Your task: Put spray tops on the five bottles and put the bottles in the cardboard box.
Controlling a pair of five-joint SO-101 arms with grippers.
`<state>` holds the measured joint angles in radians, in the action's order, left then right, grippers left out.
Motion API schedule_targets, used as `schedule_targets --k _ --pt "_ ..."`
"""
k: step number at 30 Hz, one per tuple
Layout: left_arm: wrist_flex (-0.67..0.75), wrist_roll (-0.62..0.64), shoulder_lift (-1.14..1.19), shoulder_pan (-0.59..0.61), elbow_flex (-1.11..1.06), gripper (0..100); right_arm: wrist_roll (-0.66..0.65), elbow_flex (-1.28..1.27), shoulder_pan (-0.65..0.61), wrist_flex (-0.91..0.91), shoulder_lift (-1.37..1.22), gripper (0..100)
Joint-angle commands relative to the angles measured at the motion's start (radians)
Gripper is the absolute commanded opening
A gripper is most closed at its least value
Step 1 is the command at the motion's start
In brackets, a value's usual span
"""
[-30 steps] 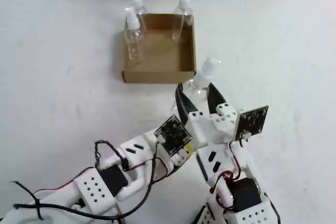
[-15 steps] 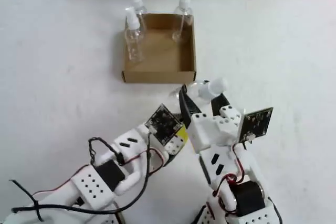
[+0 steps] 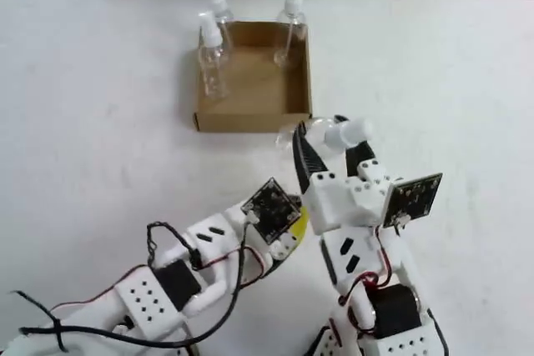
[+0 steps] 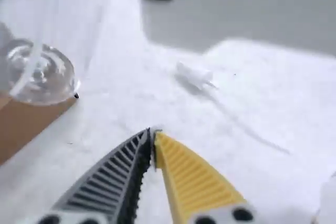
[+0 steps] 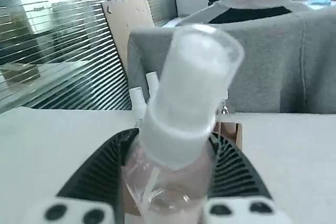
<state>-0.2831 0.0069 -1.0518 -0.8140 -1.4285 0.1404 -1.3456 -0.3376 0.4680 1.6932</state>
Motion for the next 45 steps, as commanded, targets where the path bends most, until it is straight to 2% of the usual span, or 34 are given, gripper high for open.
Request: schedule_targets --k 1,5,8,14,19,21,24,35,40,45 --pt "-0.169 -0.009 -0.159 0.062 0.009 2 -0.032 0.020 0.016 -0.116 -0.120 1.6" --pt "-0.350 -0.009 -0.357 0.186 0.005 2 -0.032 0.080 0.018 -0.214 -0.341 1.6" --pt "-0.402 -0.009 -0.509 0.320 -0.049 2 -0.028 0.149 0.045 -0.278 -0.506 1.6" --pt "-0.402 -0.003 -0.785 0.682 -0.219 2 -0.032 0.273 0.093 -0.415 -0.788 1.6" --pt "-0.261 -0.006 -0.748 0.989 -0.265 2 -0.025 0.370 0.084 -0.493 -1.000 1.6" --pt "-0.226 -0.003 -0.716 1.075 -0.265 2 -0.025 0.411 0.087 -0.515 -1.073 1.6" --pt "-0.184 -0.003 -0.661 1.110 -0.267 2 -0.025 0.468 0.093 -0.545 -1.171 1.6" --pt "-0.104 -0.011 -0.433 1.107 -0.207 2 -0.028 0.709 0.094 -0.591 -1.508 1.6" --pt "-0.054 -0.104 -0.349 1.058 -0.207 2 -0.028 0.841 0.093 -0.591 -1.650 1.6" --pt "0.006 -0.114 -0.292 1.047 -0.204 2 -0.031 0.924 0.093 -0.590 -1.759 1.6"
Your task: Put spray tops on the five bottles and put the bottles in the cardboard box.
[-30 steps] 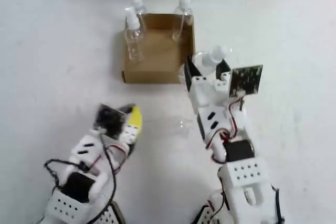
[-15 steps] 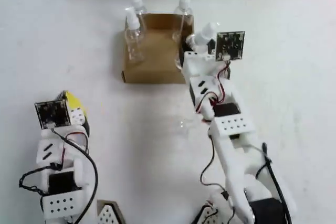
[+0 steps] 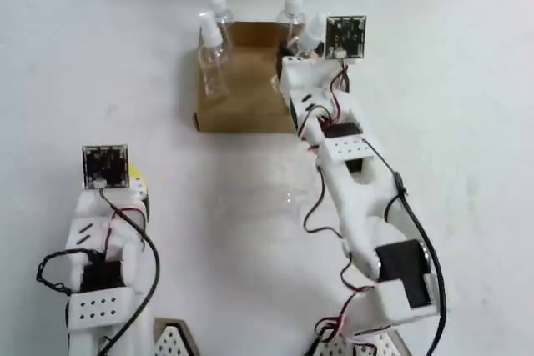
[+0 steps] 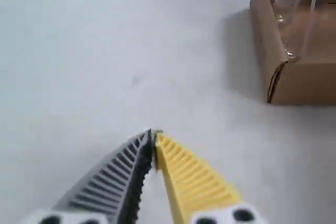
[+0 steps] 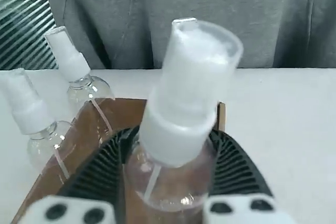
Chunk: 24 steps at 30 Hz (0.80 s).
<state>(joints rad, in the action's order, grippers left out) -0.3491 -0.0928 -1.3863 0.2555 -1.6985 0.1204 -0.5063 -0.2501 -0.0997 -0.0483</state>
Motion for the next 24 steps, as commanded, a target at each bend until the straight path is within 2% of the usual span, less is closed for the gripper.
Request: schedule_targets --k 1,11,16,24 --pt "0.080 -0.015 0.053 -0.022 0.066 2 -0.011 0.100 0.005 -0.022 -0.039 1.6" --pt "0.133 -0.015 0.197 -0.024 0.117 2 -0.014 0.241 0.007 -0.022 -0.225 1.6" --pt "0.180 -0.015 0.242 -0.024 0.118 2 -0.106 0.290 0.016 -0.022 -0.285 1.6" --pt "0.183 -0.015 0.243 -0.024 0.118 2 -0.112 0.304 0.015 -0.022 -0.323 1.6"
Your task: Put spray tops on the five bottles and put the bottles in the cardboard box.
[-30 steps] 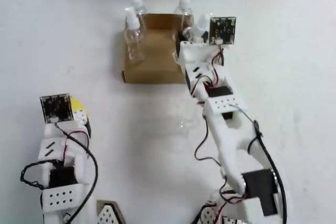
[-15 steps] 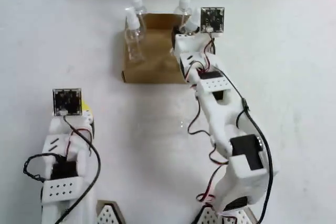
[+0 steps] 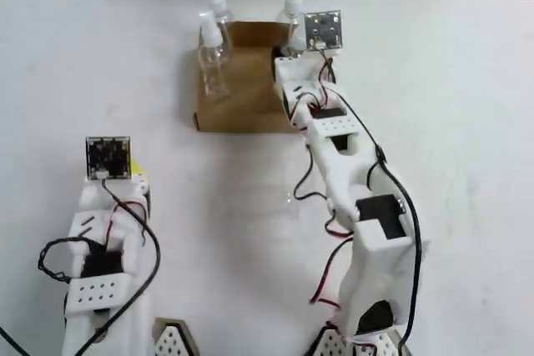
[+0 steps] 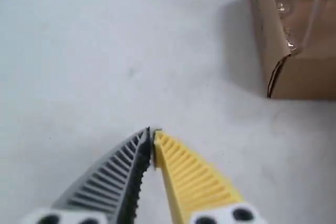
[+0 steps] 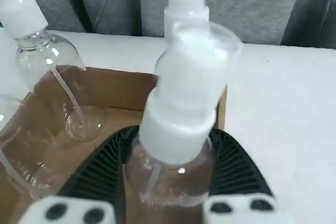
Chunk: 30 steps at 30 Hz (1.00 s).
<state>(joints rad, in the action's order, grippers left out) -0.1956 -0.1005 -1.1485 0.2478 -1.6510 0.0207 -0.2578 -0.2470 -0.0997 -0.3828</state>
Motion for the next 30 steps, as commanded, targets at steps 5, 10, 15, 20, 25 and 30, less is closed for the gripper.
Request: schedule_targets --k 5,10,15,20,25,30 --pt "0.029 -0.008 0.005 -0.016 0.071 2 -0.012 0.055 0.013 -0.022 -0.012 1.6" --pt "0.029 -0.008 0.005 -0.016 0.071 2 -0.012 0.055 0.012 -0.022 -0.045 1.6" --pt "0.029 -0.008 0.005 -0.016 0.071 2 -0.012 0.055 0.012 -0.022 -0.048 1.8" --pt "0.029 -0.008 0.005 -0.016 0.071 2 -0.012 0.055 0.010 -0.022 -0.045 1.9" --pt "0.029 -0.008 0.005 -0.016 0.071 2 -0.006 0.055 0.012 -0.022 -0.044 5.4" --pt "0.029 -0.008 0.005 -0.016 0.071 2 -0.006 0.055 0.008 -0.022 -0.044 15.6"
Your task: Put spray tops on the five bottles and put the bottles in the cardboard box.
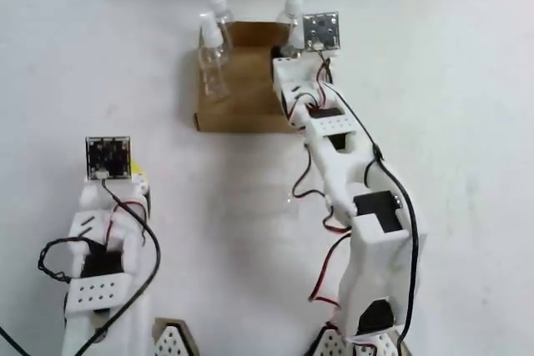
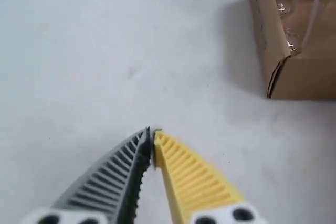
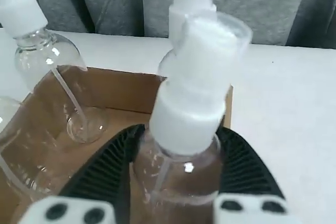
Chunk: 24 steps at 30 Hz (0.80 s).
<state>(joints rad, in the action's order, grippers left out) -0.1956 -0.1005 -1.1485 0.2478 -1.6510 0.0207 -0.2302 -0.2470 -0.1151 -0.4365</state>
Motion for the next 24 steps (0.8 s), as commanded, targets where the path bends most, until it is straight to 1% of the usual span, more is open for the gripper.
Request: schedule_targets --k 1,11,13,16,18,20,24 --pt "0.029 -0.008 0.005 -0.016 0.071 2 -0.005 0.028 0.007 -0.007 0.010 16.0" --pt "0.029 -0.008 0.005 -0.016 0.071 2 -0.005 0.029 0.004 -0.007 0.012 16.3" --pt "0.029 -0.008 0.005 -0.016 0.071 2 -0.005 0.029 0.004 -0.004 0.019 18.7" --pt "0.029 -0.008 0.005 -0.016 0.071 2 -0.002 0.021 0.002 0.002 0.050 27.1" --pt "0.029 -0.008 0.005 -0.016 0.071 2 0.034 0.023 0.004 0.022 0.064 30.4" --pt "0.029 -0.009 0.005 -0.016 0.069 2 0.081 0.023 0.007 0.044 0.079 30.7" --pt "0.029 -0.009 0.005 -0.016 0.069 2 0.095 0.023 0.007 0.051 0.099 30.7"
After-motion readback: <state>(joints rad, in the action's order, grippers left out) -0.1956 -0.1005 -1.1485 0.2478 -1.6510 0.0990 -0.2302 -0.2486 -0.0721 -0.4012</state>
